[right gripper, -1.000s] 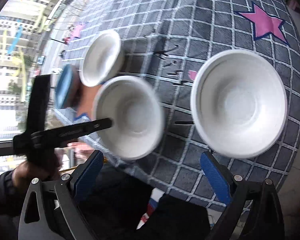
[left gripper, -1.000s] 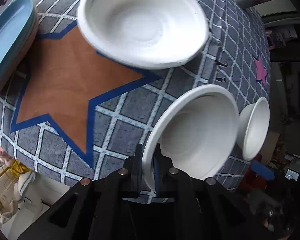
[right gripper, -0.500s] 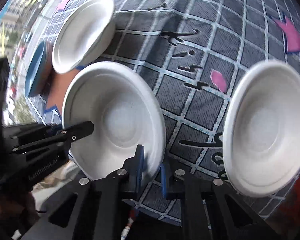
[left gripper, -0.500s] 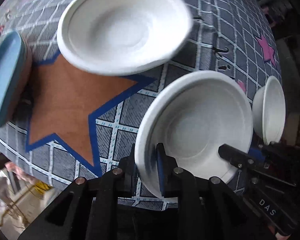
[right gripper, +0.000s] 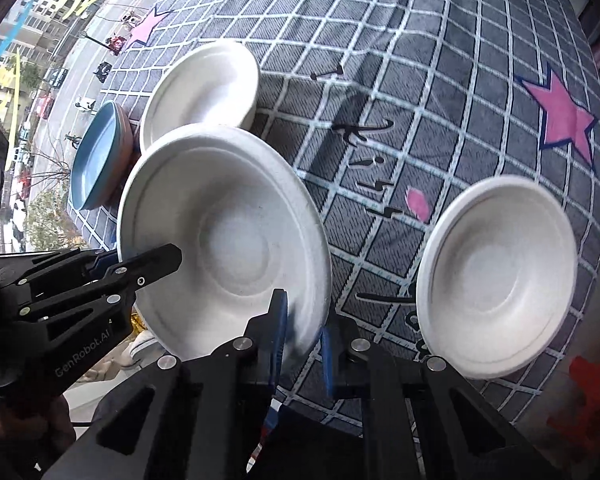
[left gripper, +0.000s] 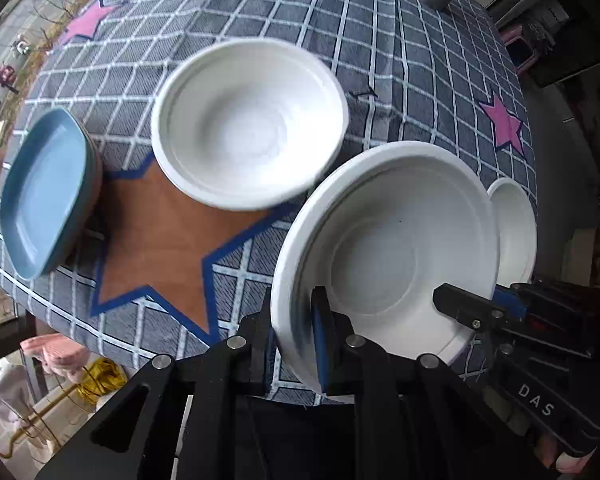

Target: Organize plates and bowls

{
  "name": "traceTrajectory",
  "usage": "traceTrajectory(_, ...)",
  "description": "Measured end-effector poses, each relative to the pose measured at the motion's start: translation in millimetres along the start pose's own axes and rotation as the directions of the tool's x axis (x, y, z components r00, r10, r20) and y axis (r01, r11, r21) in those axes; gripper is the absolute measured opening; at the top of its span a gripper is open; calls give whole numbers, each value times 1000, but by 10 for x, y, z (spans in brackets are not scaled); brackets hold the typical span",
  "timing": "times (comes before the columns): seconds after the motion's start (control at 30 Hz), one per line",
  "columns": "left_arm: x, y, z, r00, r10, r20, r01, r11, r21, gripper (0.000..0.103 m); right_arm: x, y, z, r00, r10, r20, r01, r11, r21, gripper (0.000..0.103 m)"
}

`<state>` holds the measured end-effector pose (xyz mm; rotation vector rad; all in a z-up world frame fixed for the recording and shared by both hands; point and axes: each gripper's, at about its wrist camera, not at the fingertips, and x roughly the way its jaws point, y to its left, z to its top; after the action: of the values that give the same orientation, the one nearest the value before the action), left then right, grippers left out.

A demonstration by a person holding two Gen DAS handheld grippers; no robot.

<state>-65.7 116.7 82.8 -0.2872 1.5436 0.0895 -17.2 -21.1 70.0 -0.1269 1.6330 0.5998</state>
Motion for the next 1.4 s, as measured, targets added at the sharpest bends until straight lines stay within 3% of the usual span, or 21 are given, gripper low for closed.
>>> traceTrajectory(0.4,-139,65,211,999,2,40,-2,1000,-17,18,-168,177,216,1000,-12,14,12,1000,-10,17)
traceTrajectory(0.97,-380,653,628,996,1,87,6,996,-87,18,-251,657,821,999,-4,46,5,1000,-15,17)
traceTrajectory(1.13,-295,727,816,998,-5,63,10,997,-81,19,-216,701,966,999,-19,41,19,1000,-5,17)
traceTrajectory(1.17,-249,754,852,999,-10,51,14,996,-88,26,-184,698,1003,999,-22,37,22,1000,-1,17)
traceTrajectory(1.2,-217,778,870,999,-11,44,15,995,-95,42,-153,684,1031,999,-17,28,17,1000,5,17)
traceTrajectory(1.23,-181,820,903,999,-3,40,8,994,-110,48,-97,666,1080,1000,-17,10,17,1000,18,22)
traceTrajectory(1.27,-173,860,927,999,10,44,-4,993,-122,51,-78,646,1114,999,-33,6,33,999,31,41)
traceTrajectory(1.33,-193,896,954,998,5,56,2,992,-123,52,-140,596,1125,998,-57,36,55,997,54,69)
traceTrajectory(1.4,-205,908,972,998,9,67,-2,993,-114,56,-254,526,1115,994,-63,87,56,995,79,71)
